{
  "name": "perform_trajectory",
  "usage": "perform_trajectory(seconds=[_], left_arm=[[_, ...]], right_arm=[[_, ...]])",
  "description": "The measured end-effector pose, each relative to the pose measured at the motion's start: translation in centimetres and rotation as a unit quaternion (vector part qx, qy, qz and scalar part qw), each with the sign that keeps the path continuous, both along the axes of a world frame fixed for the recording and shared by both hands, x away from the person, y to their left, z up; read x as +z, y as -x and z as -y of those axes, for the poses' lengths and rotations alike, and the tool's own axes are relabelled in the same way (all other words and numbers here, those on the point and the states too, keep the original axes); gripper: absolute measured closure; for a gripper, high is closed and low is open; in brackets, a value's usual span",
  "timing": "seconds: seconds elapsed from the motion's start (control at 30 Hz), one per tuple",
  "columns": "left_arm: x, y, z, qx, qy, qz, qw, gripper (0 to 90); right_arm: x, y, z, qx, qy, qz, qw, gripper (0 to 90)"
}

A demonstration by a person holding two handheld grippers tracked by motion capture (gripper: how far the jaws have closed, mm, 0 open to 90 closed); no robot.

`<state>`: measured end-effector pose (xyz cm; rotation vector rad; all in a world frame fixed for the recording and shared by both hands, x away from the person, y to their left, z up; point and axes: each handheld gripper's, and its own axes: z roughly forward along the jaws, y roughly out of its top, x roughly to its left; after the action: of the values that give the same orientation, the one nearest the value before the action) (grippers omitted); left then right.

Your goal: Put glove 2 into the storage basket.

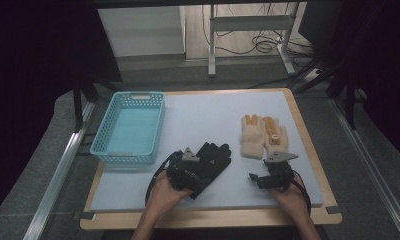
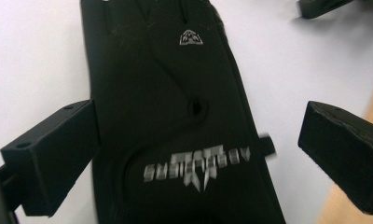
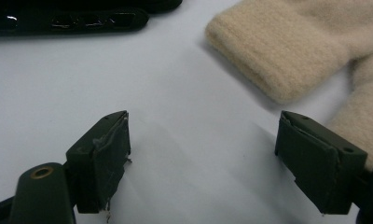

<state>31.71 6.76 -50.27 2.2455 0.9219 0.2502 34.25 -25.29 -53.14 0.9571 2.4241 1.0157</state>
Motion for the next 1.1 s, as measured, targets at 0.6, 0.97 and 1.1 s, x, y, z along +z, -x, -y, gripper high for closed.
perform_trajectory(seconds=[0.6, 0.97, 1.1], left_arm=[[-2.7, -0.8, 1.7, -0.008, -0.069, -0.037, 0.9969, 0.0], [-2.4, -1.2, 1.0, 0.013, -0.066, -0.040, 0.9969, 9.3], [-1.9, -0.9, 0.3, 0.027, -0.054, -0.036, 0.9975, 34.0]], right_arm=[[0.0, 0.0, 0.0, -0.001, 0.000, -0.001, 1.0000, 17.7], [0.0, 0.0, 0.0, -0.001, 0.000, -0.001, 1.0000, 17.7], [0.0, 0.0, 0.0, -0.001, 0.001, -0.001, 1.0000, 17.7]])
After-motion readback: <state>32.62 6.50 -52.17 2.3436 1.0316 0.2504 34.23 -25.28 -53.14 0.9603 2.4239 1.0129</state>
